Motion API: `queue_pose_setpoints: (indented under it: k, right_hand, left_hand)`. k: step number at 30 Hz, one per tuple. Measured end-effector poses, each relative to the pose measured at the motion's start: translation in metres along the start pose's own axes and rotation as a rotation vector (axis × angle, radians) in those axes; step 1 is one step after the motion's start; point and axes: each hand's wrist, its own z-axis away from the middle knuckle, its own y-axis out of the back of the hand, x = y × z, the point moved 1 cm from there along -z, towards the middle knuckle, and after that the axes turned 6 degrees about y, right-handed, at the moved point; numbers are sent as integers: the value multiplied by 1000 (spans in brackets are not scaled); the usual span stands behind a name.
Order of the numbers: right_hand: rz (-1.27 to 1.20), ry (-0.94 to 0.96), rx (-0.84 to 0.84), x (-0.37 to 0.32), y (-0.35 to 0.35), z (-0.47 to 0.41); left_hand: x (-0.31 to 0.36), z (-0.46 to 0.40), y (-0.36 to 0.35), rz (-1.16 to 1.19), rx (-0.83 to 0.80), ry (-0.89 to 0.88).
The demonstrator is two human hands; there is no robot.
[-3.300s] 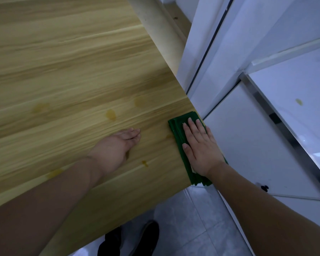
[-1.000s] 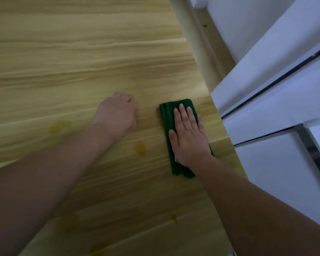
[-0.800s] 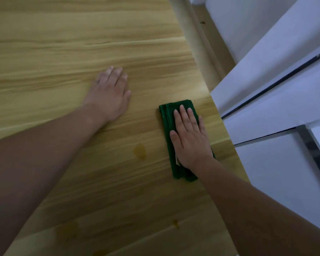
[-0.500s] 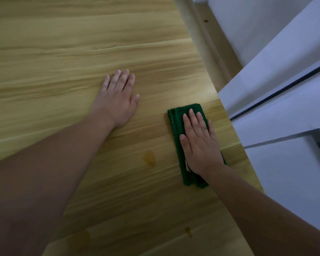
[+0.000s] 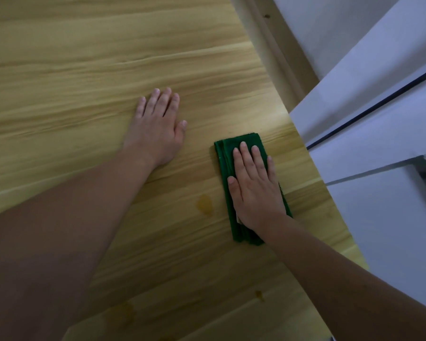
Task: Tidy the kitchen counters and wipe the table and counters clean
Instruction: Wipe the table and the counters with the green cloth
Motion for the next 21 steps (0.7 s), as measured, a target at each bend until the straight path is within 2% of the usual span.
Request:
queue_pose_setpoints:
  k: [21]
  right_hand:
    - [2, 42, 21, -21, -5, 17]
  left_hand:
    - [5, 11, 6, -43, -26, 8]
